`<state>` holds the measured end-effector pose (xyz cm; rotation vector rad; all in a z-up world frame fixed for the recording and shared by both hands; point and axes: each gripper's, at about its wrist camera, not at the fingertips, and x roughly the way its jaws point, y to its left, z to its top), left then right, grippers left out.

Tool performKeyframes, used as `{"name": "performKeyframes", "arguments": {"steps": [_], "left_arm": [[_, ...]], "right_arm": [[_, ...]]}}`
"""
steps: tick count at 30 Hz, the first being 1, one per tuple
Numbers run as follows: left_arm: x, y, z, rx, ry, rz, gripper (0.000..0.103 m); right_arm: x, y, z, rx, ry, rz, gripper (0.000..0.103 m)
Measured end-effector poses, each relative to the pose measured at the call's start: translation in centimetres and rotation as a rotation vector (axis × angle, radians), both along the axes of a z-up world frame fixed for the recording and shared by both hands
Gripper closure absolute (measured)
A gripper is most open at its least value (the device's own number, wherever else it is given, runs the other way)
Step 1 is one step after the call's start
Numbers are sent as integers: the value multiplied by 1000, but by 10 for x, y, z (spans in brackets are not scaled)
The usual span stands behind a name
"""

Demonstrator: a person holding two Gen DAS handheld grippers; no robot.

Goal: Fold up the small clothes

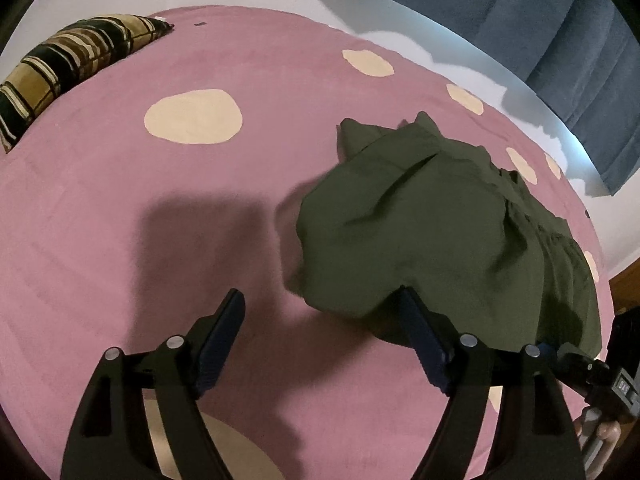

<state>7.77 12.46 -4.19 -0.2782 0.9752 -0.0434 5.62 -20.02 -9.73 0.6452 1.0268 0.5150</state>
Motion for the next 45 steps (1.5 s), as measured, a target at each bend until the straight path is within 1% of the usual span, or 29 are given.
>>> {"name": "performKeyframes", "arguments": {"steps": [4, 6, 9, 12, 13, 17, 19, 21, 23, 26, 28, 30, 36, 39, 41, 43, 45], "left_arm": [[0, -1, 3, 10, -13, -14, 25], [-1, 1, 7, 4, -25, -25, 25], [-4, 5, 16, -16, -57, -43, 25], [-3, 9, 23, -39, -85, -66, 25], [-2, 10, 24, -40, -92, -73, 25], [6, 17, 22, -4, -107, -74, 25], [9, 21, 21, -13, -103, -72, 25], [11, 26, 18, -28, -97, -71, 25], [15, 29, 16, -45, -88, -83, 24], [21, 30, 11, -50, -68, -108, 23], [24, 30, 9, -48, -61, -119, 23], [28, 32, 8, -62, -58, -128, 23], [45, 40, 4, -153, -24, -145, 22], [54, 46, 3, -226, 4, -167, 22], [58, 48, 3, -262, 17, -190, 21], [62, 49, 3, -280, 26, -200, 19], [68, 48, 3, -300, 38, -216, 19]], "right_arm": [[-3, -5, 4, 1, -5, -2, 32], [-2, -6, 11, -8, -5, -1, 33], [8, -16, 29, 17, -47, -26, 33], [32, -23, 40, 22, -60, -57, 33], [45, -27, 43, 25, -62, -74, 33], [94, -33, 46, 27, -50, -107, 33], [118, -33, 46, 16, -49, -125, 33], [136, -31, 43, 5, -38, -134, 33], [155, -28, 34, -12, -8, -143, 33], [170, -24, 17, -31, 42, -151, 33], [175, -22, 3, -40, 74, -150, 32], [179, -22, -4, -41, 85, -145, 32], [180, -25, -7, -15, 92, -135, 32], [176, -24, 2, -19, 64, -129, 33], [167, -30, 11, 13, 51, -151, 33], [151, -33, 22, 60, 35, -152, 33], [129, -30, 34, 60, 0, -131, 33]]}}
